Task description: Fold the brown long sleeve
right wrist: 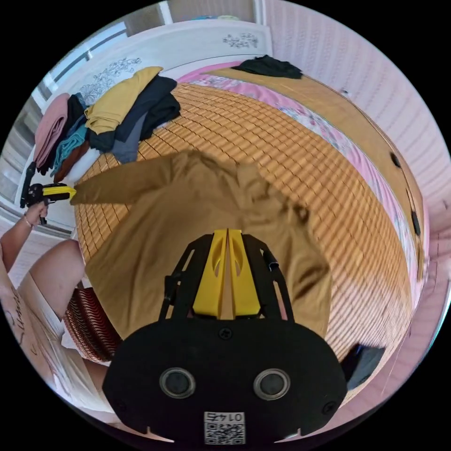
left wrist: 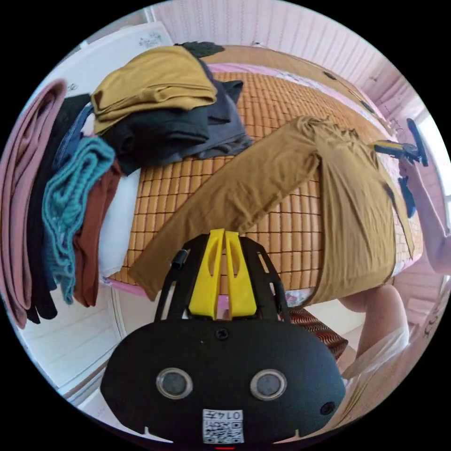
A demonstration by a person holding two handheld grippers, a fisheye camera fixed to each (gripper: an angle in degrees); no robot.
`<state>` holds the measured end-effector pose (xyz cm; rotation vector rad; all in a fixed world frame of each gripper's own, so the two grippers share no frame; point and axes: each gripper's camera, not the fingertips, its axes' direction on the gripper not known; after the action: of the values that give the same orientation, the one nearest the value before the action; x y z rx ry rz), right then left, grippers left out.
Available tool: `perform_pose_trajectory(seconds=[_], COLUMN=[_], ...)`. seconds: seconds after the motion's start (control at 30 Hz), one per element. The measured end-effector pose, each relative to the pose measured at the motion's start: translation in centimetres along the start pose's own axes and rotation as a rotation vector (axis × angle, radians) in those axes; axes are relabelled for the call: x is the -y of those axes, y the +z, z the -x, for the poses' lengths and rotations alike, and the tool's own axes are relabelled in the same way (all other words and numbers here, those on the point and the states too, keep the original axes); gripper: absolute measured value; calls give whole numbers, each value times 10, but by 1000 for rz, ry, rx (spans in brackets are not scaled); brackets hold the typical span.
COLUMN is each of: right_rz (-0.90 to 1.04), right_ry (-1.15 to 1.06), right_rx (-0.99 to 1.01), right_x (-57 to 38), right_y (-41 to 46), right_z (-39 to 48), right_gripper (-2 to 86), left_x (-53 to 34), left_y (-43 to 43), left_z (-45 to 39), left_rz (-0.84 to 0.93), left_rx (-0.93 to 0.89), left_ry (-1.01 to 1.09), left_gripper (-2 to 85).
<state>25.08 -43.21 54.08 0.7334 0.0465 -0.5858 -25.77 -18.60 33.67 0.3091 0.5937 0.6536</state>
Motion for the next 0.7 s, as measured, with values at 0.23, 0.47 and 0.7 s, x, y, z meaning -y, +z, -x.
perform_pose_trajectory(seconds=[0.23,0.47,0.7], right_rz=[227,219,92], right_ry=[299,348,434], right_rx=[10,-217,-257], right_x=[-182,-238,-237], right_y=[-6,-6,-80], right_z=[48,106,176], right_gripper=[-3,-6,-10], left_x=[-12,-48,-85], left_y=[37,72,55], left_z=[-112,-121,-64], left_rz=[40,61,-157], left_rx=[-241,-201,-422], left_ry=[374,490,287], left_gripper=[-10,-10,-8])
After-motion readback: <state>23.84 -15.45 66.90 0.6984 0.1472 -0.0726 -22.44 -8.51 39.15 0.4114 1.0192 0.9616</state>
